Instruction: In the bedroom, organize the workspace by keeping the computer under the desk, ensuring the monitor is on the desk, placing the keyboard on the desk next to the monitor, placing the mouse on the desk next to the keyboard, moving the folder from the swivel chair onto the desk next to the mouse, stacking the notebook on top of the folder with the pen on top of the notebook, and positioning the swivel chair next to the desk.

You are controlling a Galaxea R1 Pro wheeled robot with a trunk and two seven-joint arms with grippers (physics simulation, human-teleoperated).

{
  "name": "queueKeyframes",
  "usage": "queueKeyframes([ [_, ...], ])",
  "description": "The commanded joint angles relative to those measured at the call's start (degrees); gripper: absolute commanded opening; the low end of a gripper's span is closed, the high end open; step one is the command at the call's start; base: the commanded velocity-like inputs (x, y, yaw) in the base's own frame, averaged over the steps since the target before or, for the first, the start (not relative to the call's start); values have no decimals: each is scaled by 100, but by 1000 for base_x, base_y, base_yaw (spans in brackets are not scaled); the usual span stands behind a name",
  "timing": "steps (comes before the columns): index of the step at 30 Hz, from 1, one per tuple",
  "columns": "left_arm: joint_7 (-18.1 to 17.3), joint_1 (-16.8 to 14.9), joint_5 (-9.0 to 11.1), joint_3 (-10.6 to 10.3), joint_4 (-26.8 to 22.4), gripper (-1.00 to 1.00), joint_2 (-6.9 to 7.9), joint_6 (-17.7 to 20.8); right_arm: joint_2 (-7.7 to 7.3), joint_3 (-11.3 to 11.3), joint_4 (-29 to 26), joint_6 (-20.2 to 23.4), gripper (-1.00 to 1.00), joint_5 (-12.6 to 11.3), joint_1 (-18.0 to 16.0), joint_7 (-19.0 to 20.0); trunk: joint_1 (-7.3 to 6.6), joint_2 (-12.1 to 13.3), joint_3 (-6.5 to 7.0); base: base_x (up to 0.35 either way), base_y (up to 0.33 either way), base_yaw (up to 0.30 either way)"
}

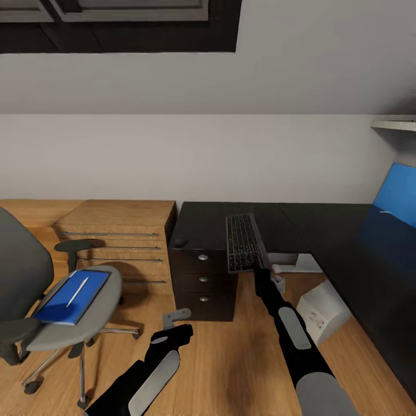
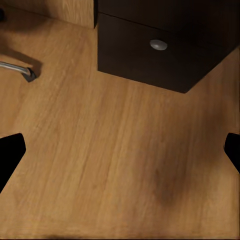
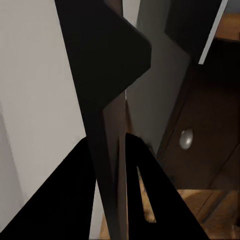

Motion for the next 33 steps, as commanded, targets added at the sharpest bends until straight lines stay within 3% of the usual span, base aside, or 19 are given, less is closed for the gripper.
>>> queueKeyframes([
  [1, 39, -5, 18, -7, -8, 100, 2, 24, 2, -43, -8, 195, -100, -81, -3, 32, -26, 38, 13, -281, -243, 0],
  [5, 39, -5, 18, -7, -7, 100, 2, 24, -1, -54, -49, 438, -100, -85, -1, 20, -114, 198, 85, -281, -243, 0],
  [15, 33, -5, 27, 3, -7, 100, 11, 24, 10, -64, -172, 477, -100, -107, 11, 17, -333, 599, 264, -281, -240, 0],
  [16, 31, -5, 40, 10, -7, 100, 19, 24, 17, -56, -441, 487, -100, -121, 196, 16, -355, 639, 282, -328, -48, 0],
  [33, 30, -5, 50, 19, -7, 100, 28, 22, -18, -61, -508, 665, -100, -117, 237, 25, -729, 1321, 587, -340, -4, 0],
])
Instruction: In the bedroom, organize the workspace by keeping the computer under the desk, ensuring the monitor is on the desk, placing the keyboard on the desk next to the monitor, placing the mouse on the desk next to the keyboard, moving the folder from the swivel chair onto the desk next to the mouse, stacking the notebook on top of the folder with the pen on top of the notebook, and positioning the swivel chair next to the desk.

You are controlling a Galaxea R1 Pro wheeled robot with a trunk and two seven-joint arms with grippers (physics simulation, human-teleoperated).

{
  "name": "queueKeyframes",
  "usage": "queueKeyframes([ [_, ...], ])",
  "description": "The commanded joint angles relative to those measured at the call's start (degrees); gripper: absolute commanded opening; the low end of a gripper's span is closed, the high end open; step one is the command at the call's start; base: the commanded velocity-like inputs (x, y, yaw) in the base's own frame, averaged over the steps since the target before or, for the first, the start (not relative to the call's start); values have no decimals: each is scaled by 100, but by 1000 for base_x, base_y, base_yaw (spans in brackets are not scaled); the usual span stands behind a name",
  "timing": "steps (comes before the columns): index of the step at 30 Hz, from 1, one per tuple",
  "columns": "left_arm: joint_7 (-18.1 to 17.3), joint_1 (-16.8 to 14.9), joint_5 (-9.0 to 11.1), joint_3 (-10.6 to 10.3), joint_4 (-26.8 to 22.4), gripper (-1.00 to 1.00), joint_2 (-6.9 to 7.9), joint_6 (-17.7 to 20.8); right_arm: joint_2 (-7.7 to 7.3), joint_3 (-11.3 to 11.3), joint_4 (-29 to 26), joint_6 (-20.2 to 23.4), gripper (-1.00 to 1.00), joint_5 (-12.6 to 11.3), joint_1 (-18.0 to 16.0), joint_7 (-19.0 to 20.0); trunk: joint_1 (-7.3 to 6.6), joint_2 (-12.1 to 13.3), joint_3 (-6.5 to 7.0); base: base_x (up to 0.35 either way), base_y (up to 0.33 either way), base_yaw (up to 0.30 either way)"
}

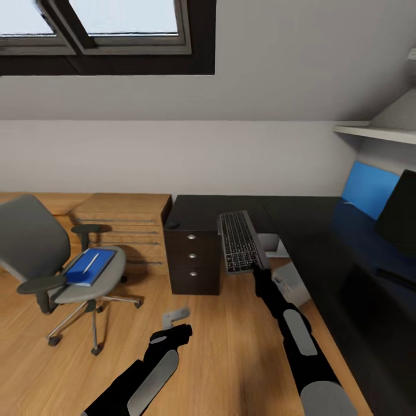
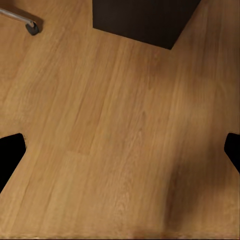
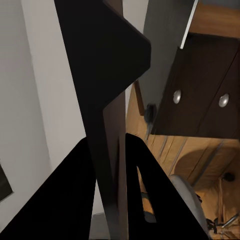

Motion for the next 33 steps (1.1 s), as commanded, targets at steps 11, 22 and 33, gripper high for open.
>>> queueKeyframes([
  [11, 38, -6, 4, 5, -8, 100, 0, 23, -9, -40, -28, 128, -100, -68, -5, 22, -246, 438, 192, -318, -126, 0],
  [22, 44, -6, -10, -1, -8, 100, 0, 15, -9, -51, -128, 128, -100, -62, 4, 21, -400, 719, 317, -275, -235, 0],
  [33, 38, -6, 5, -2, 0, 100, 4, 3, -9, -164, -142, 128, -100, -141, 4, 21, -400, 719, 317, -37, -33, 0],
])
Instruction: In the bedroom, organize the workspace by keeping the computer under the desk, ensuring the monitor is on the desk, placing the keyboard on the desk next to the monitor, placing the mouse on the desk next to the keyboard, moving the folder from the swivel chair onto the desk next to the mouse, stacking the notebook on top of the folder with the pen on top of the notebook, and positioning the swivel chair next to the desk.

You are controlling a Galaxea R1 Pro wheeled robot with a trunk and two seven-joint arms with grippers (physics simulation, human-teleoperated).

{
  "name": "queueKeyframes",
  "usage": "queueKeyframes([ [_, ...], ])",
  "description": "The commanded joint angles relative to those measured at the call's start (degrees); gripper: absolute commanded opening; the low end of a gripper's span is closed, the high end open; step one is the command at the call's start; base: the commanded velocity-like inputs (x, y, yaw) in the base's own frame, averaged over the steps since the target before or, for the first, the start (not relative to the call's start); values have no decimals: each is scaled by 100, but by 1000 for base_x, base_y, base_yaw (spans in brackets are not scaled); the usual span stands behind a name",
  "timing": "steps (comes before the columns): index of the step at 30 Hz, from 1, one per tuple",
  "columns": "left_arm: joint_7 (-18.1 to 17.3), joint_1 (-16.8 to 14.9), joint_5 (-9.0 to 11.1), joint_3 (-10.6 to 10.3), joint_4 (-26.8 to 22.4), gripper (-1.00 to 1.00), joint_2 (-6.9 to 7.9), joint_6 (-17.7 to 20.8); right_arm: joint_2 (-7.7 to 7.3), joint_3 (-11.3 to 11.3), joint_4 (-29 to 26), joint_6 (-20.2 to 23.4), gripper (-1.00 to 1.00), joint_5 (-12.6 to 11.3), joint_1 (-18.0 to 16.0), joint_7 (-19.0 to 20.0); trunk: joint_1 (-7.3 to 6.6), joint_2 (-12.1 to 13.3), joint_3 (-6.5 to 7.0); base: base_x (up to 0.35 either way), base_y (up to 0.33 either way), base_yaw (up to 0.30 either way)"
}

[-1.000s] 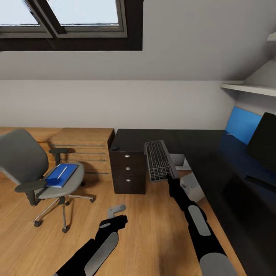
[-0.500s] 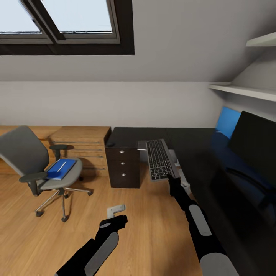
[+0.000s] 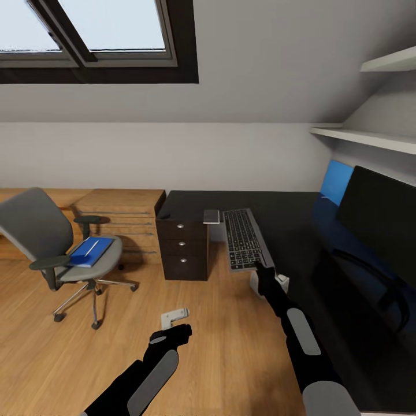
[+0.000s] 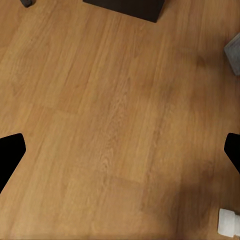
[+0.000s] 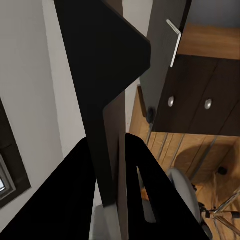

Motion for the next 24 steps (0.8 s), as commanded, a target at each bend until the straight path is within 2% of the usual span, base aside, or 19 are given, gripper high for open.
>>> queueKeyframes([
  [1, 40, -6, 20, -10, -8, 100, 3, 21, 7, -31, 1, 55, -100, -54, -5, 29, 0, -5, -7, -45, -64, 0],
  [10, 47, -6, 19, 0, -7, 100, 11, 20, 6, -67, 9, 55, -100, -60, -5, 29, 0, -5, -7, -144, -246, 0],
  [14, 47, -5, 18, 4, -7, 100, 12, 17, -82, -63, 17, 72, -100, -66, -5, 40, 0, -5, -7, -168, -296, 0],
  [18, 52, -6, 12, 5, -7, 100, 30, 16, -108, -67, 24, 74, -100, -72, -5, 39, 0, -5, -7, -95, -319, 0],
  [20, 55, -6, 11, 5, -7, 100, 49, 16, -115, -68, 33, 73, -100, -221, -5, 27, 0, -5, -7, -21, -339, 0],
  [21, 54, -6, 11, 5, -7, 100, 71, 16, -137, -67, 41, 74, -100, -520, -5, 6, 0, -5, -7, -5, -344, 0],
  [24, 63, -6, 6, 5, -7, 100, 82, 15, -158, -69, 51, 81, -100, -722, -5, -95, 0, -5, -7, -2, -345, 0],
])
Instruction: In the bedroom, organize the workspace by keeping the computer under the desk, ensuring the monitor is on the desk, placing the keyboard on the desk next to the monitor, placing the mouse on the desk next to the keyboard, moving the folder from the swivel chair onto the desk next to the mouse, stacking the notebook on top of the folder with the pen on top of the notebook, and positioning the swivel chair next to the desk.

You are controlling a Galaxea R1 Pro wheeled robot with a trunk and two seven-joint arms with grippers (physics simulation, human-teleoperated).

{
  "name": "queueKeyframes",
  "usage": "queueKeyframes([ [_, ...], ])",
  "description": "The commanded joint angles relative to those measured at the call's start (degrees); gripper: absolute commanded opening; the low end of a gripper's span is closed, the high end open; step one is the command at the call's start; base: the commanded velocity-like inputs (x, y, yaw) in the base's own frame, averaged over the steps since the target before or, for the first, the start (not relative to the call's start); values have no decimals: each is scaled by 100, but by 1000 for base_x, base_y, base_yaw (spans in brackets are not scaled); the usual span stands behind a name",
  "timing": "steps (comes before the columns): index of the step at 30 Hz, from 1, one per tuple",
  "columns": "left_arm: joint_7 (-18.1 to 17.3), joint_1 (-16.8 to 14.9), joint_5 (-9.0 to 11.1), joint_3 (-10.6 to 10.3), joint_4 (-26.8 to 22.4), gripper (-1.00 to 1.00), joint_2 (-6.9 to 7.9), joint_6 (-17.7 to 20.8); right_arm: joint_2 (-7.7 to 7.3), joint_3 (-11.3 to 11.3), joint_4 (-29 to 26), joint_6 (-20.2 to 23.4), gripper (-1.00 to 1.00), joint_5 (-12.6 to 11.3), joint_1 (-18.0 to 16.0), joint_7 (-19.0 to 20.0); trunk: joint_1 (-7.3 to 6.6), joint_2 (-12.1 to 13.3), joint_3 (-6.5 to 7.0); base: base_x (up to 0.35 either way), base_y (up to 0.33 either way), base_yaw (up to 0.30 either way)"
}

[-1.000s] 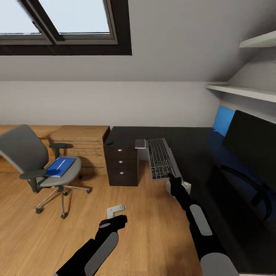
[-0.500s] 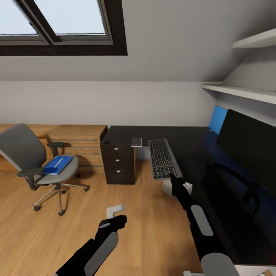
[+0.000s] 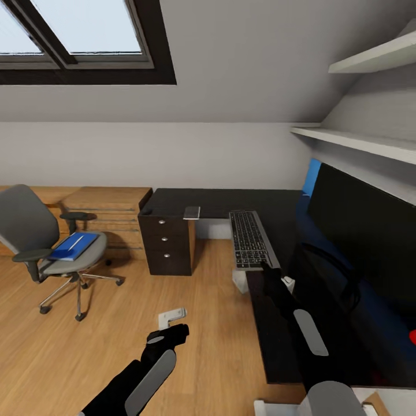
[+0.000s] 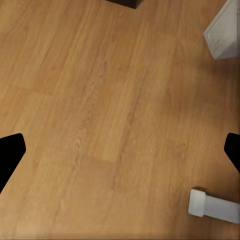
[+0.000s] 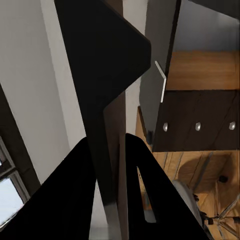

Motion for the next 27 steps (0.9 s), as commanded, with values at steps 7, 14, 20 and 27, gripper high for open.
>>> queueKeyframes([
  [7, 38, -7, 26, -15, -39, 100, 123, -52, -111, -47, 276, 48, -100, -109, -6, -41, 0, -5, -6, -71, -303, 0],
  [14, 36, -7, 29, 3, -51, 100, 137, -66, -118, -47, 314, 32, -100, -110, -6, -86, 0, -5, -6, -237, -218, 0],
  [20, 36, -7, 35, 9, -77, 100, 139, -67, -118, -48, 318, 15, -100, -110, -6, -199, 0, -5, -6, -116, -280, 0],
  [27, 28, -7, 37, 17, -79, 100, 147, -65, -118, -121, 325, 1, -100, -110, -6, -215, 0, -5, -6, -10, -94, 0],
])
